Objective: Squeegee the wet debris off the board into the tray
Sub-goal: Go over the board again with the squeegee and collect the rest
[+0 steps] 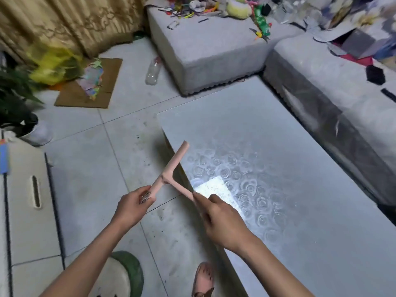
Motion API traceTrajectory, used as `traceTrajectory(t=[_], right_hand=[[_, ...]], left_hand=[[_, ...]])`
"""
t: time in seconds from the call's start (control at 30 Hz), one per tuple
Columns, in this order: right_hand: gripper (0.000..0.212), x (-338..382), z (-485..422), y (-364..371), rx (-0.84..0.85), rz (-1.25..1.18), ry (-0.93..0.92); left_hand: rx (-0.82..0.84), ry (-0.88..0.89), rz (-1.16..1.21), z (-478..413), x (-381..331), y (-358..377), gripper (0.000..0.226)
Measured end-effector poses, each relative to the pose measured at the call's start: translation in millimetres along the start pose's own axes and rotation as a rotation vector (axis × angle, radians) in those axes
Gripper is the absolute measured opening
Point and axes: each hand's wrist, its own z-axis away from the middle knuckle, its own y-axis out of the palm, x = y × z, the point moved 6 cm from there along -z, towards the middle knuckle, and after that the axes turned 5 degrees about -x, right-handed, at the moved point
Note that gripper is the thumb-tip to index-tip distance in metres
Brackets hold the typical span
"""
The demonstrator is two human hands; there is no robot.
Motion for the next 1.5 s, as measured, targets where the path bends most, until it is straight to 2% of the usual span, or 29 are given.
traceTrajectory(t=[0.33, 0.5, 0.73, 1.0, 1.1, 1.2, 1.3, 1.43, 1.5], right_hand=[[0.052, -70.3, -70.8, -20.8, -0.023, 0.004, 0.139], [0.045, -85.0, -132.3, -16.5, -0.025, -0.005, 0.234], [0.040, -85.4, -294.9, 1.6, 0.007, 0.005, 0.350], [0.064, -80.9, -478.2, 28.6, 0.072, -0.003, 0.360], [0.072, -88.2, -481.5, 39.9, 0.088, 0.036, 0.405], [0.065, -101.5, -442.4, 47.6, 0.093, 0.041, 0.473], [0.070, -109.5, -392.6, 49.4, 0.136, 0.038, 0.523], [0.080, -115.6, -364.3, 30.3, 0.184, 0.072, 0.587], [0.085, -110.9, -377.8, 14.3, 0.173, 0.102, 0.548]], left_hand=[[0.209, 0.097, -0.027, -117.6, -57.9, 58.3, 0.042], [0.257, 0.156, -0.093, -186.3, -63.5, 73.0, 0.055], [0.244, 0.161, -0.194, -325.5, -53.0, 42.6, 0.052], [0.227, 0.093, -0.257, -437.9, -33.1, 30.4, 0.049], [0.252, 0.129, -0.273, -456.0, -33.9, 39.7, 0.050], [0.283, 0.153, -0.301, -470.8, -37.0, 50.8, 0.047], [0.321, 0.182, -0.393, -483.2, -36.6, 59.9, 0.051], [0.372, 0.209, -0.471, -497.9, -40.1, 70.5, 0.058], [0.378, 0.232, -0.492, -502.0, -42.5, 74.1, 0.060]])
